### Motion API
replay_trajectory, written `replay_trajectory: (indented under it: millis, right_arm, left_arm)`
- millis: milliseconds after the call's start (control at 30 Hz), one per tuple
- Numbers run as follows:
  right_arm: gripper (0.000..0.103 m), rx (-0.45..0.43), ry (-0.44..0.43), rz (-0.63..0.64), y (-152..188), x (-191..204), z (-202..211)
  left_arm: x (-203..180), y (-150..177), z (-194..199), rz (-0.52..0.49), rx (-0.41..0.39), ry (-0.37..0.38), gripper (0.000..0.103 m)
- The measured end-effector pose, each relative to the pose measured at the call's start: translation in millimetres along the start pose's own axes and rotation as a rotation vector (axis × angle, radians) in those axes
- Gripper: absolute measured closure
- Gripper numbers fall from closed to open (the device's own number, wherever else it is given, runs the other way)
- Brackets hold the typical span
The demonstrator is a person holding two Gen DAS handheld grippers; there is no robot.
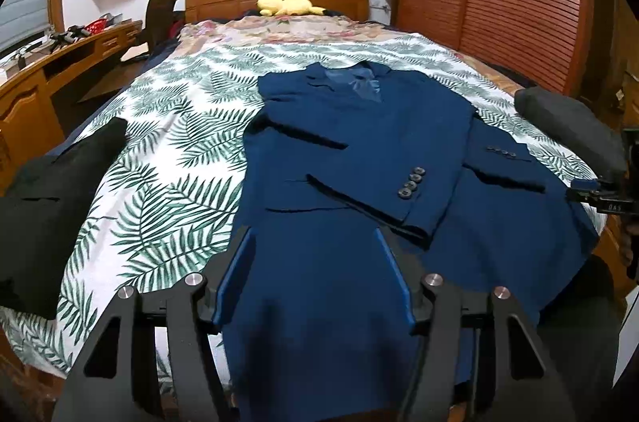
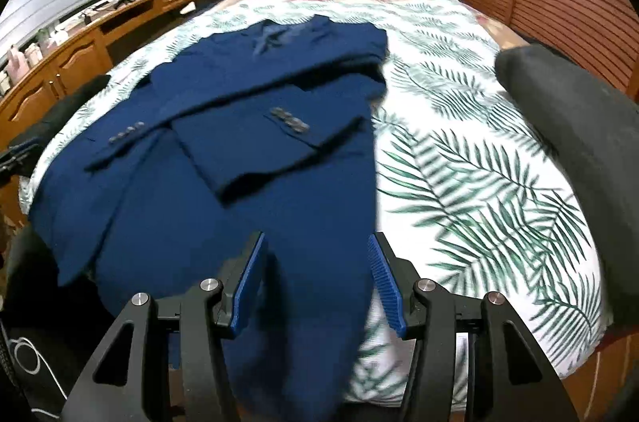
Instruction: Fold large clothes
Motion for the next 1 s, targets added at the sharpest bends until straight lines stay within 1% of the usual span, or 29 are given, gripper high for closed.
replay_trajectory:
  millis: [67, 133, 167, 233, 300, 400, 467, 600, 667, 767, 867, 1000]
  right_arm:
    - [0.049, 0.008, -0.007, -0.010, 3, -8, -1]
    - [0.049, 0.017, -0.034, -0.034, 7, -13, -2]
    - [0.049, 0.015, -0.051, -0.042, 8, -14, -2]
    - [0.049, -0.019, -0.078, -0.042, 10, -13, 2]
    - [0.049, -0.021, -0.110, -0.041, 14, -10, 1]
    - [0.055, -0.021, -0.102, -0.032, 17, -10, 0]
    - [0.065, -0.022, -0.124, -0.043, 17, -8, 1]
    - [0.068, -0.034, -0.166, -0.053, 16, -2, 6]
    - [0.068, -0.034, -0.168, -0.054, 16, 2, 3]
    - [0.068, -0.025, -0.145, -0.049, 17, 4, 0]
    - [0.068, -0.002, -0.115, -0.053, 20, 1, -6]
    - [0.068, 0.019, -0.101, -0.054, 23, -1, -7]
  left_arm:
    - [3, 3, -2, 0.003, 0.019, -0.007, 0.041]
    - [5, 6, -6, -0.001, 0.043, -0.014, 0.041]
    - [6, 8, -9, -0.003, 0.053, -0.014, 0.042]
    - [7, 13, -14, -0.013, 0.076, -0.008, 0.045]
    - [10, 17, -17, -0.013, 0.092, -0.014, 0.045]
    - [17, 24, -22, -0.003, 0.119, -0.018, 0.045]
    - [23, 28, -24, 0.001, 0.132, -0.027, 0.045]
    - [33, 40, -26, 0.019, 0.154, -0.025, 0.045]
    - [37, 47, -25, 0.036, 0.160, -0.009, 0.045]
    - [38, 52, -21, 0.048, 0.142, 0.017, 0.046]
    - [35, 56, -17, 0.054, 0.131, 0.046, 0.052]
    - [32, 61, -13, 0.044, 0.119, 0.069, 0.054]
Point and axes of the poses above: each gripper's, at about its wrist camera, not at the fingertips, and z roughly against the way its jaws point, x to its left, y to its underside, the point moved 6 cm from there along -z, roughly the way its jaws point, and after that the axes turned 6 degrees about -z, right-handed, at the moved point
